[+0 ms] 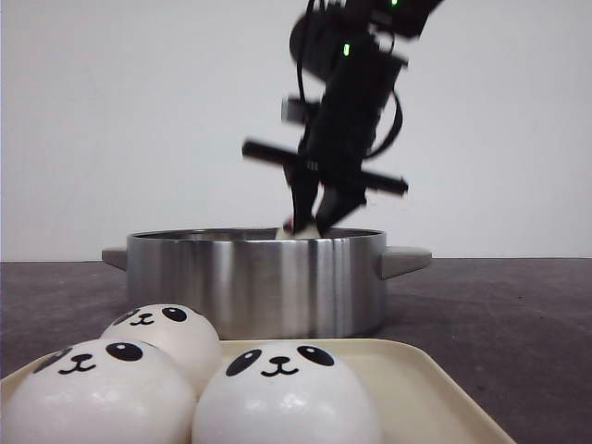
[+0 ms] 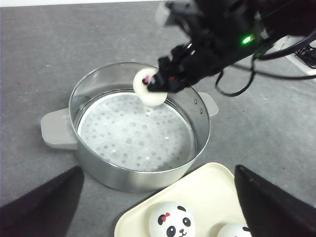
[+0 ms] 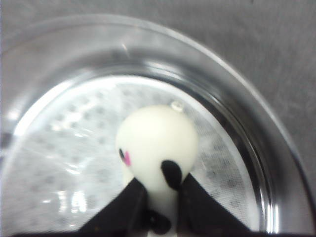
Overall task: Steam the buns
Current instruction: 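Lower the bun into the pot, open the right gripper, withdraw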
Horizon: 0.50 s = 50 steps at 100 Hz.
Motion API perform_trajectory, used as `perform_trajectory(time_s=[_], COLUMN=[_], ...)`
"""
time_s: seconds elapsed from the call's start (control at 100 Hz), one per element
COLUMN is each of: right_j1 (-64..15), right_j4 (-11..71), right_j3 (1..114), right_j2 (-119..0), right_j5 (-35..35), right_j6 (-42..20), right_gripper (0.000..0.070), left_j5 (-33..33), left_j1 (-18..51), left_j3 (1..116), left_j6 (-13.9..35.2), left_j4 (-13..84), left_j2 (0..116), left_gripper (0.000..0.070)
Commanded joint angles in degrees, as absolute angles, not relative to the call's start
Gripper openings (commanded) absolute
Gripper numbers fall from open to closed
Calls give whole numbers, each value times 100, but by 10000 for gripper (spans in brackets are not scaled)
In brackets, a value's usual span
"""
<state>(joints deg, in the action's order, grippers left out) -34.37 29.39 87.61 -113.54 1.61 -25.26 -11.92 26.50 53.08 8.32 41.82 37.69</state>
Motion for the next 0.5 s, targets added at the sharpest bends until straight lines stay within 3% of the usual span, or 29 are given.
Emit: perform_trajectory(time_s=[0.0, 0.15, 0.28, 0.33, 0.49], right_j1=[-3468, -3446, -3470, -3470, -3470], right_j4=[2871, 2845, 2700, 2705, 2755], right_j3=[8864, 8862, 8862, 8862, 8862], right_j2=[-11548, -11664, -11664, -11664, -11664], right_j5=[150, 139, 148, 148, 143], right_j6=[-2434, -2436, -2377, -2377, -2379], right_gripper=[0, 28, 293, 355, 366], left_j5=[-1179, -1179, -1179, -1179, -1179], left_j1=[2681, 2681, 2681, 2681, 2681], left_j3=[5404, 5404, 5404, 5404, 5404], left_j6=[777, 775, 777, 777, 777], left_j4=[4160, 4278, 4278, 4263, 4261], left_j2=[3820, 3852, 3861, 3863, 3868], left_gripper=[585, 585, 585, 585, 585])
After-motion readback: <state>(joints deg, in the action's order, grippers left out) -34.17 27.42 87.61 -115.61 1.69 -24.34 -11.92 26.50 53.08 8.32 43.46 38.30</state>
